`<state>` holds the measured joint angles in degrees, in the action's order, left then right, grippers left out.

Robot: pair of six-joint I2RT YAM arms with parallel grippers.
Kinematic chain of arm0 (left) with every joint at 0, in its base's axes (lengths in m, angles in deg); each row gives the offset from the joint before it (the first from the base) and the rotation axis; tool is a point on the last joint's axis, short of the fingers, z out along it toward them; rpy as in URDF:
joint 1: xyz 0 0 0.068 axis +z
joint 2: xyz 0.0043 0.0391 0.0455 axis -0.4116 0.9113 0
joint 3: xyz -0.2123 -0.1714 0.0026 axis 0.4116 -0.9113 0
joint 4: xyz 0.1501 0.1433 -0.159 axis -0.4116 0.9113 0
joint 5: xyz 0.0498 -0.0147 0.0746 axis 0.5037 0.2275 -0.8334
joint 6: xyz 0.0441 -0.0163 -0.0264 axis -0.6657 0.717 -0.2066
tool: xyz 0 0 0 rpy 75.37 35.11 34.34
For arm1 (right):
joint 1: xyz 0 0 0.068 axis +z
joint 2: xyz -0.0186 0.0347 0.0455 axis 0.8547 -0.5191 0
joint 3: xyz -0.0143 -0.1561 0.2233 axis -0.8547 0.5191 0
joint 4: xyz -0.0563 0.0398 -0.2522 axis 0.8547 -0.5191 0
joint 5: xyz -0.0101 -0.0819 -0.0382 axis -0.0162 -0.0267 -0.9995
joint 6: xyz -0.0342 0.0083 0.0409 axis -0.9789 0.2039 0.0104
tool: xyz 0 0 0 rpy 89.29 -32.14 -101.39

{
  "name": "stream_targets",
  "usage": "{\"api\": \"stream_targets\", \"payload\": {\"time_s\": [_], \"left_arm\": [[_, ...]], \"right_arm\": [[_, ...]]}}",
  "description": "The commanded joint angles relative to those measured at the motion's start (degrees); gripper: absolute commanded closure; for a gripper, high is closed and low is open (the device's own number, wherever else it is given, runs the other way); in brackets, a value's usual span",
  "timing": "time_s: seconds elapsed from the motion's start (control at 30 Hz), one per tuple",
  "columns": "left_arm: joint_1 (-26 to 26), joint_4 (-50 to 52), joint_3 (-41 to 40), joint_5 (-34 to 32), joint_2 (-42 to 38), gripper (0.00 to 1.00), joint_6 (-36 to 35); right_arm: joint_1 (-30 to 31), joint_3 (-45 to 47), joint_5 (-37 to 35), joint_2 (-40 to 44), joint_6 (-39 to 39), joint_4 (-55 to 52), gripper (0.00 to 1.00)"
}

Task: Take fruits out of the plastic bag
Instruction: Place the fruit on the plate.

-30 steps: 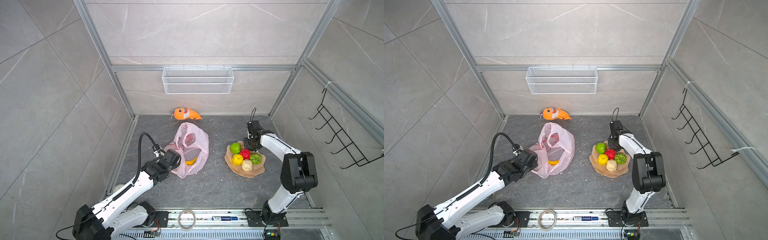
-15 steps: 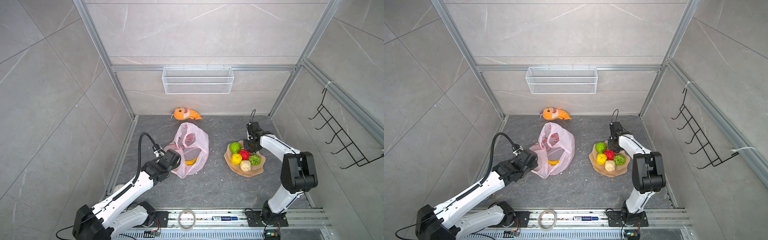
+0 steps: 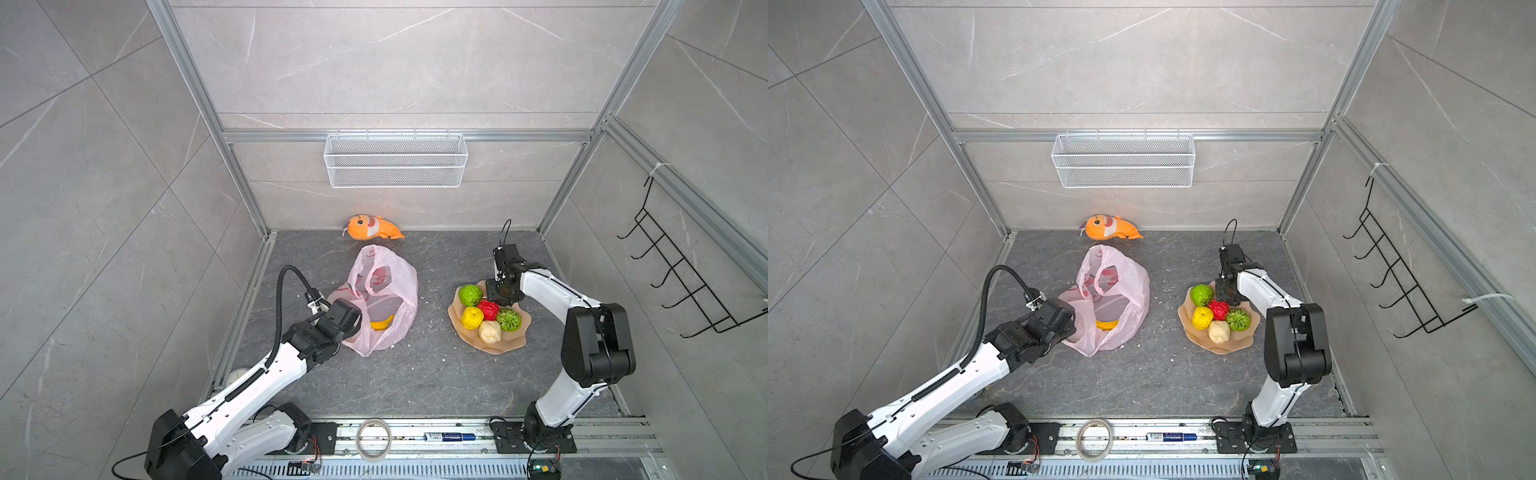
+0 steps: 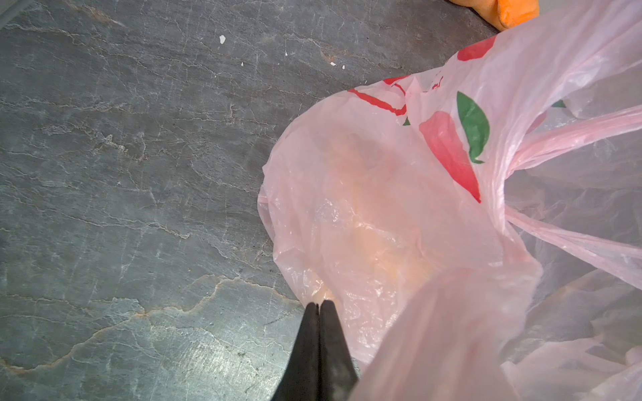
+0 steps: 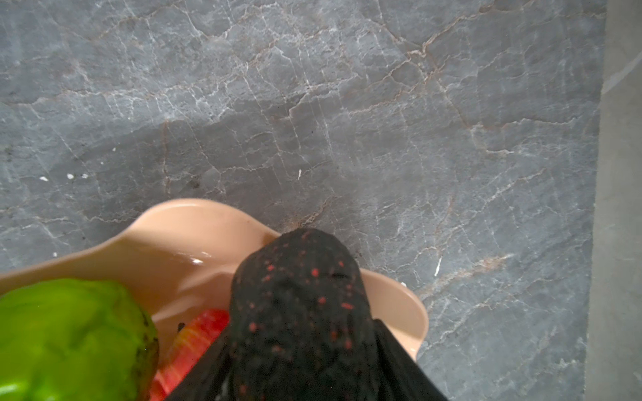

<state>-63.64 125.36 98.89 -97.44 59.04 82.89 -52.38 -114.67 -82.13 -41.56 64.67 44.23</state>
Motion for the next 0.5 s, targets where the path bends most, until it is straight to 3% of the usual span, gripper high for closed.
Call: {"api": "stream_targets", "payload": {"time_s": [0.0,0.47], "left_arm": [[0.18,0.18,1.44,-0.41,-0.99,1.0,-0.11],[0.19,-0.19,1.38,-0.24,-1.48,1.0,-0.34]], "right_arm": [[-0.05,-0.45,1.0,1.88,0.88,-1.8,0.36],[-0.1,-1.63,2.95,5.58,2.08,-3.33,0.34]]}}
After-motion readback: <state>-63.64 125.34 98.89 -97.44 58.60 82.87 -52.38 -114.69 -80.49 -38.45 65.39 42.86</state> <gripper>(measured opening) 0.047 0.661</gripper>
